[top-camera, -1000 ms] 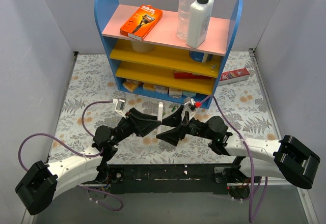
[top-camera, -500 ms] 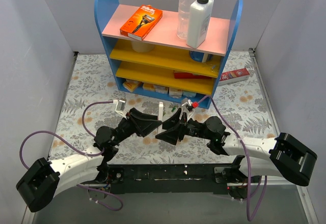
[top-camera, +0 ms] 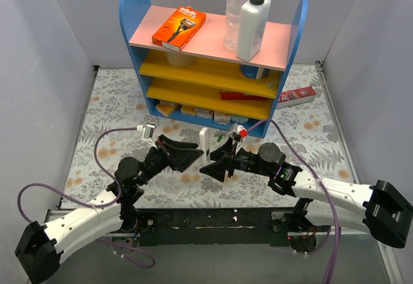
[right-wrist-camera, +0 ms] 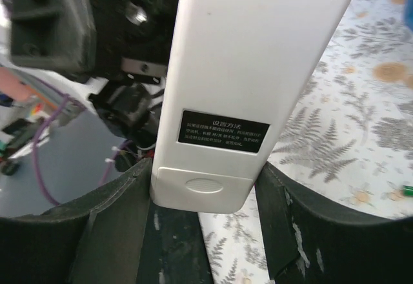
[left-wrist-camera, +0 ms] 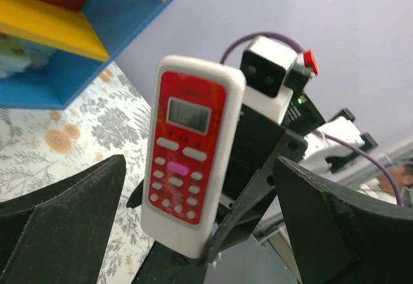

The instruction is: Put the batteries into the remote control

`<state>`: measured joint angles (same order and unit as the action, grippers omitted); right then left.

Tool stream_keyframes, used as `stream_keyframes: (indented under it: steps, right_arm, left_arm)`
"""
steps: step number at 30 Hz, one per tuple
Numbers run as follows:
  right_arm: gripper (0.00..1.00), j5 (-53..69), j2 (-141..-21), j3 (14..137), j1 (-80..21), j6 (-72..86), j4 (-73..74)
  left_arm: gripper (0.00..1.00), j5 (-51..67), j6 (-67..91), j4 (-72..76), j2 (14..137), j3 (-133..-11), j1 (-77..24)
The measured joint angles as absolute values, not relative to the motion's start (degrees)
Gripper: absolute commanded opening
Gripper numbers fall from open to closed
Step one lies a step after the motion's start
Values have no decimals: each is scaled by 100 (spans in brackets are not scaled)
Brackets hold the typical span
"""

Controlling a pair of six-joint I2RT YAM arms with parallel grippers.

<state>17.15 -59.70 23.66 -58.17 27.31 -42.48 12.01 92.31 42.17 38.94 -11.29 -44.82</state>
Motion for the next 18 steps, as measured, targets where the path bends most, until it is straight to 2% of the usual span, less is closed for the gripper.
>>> stream_keyframes:
  steps: [9,18]
  right_arm:
    - [1,836,-5640,3297,-5815,1262,-1514]
    - [1,432,-5874,3922,-6055,49,213]
  left_arm:
    - [98,174,8729,733,3339,-2987,-4482]
    - [98,399,8329,-819,4206,-3566,-4482]
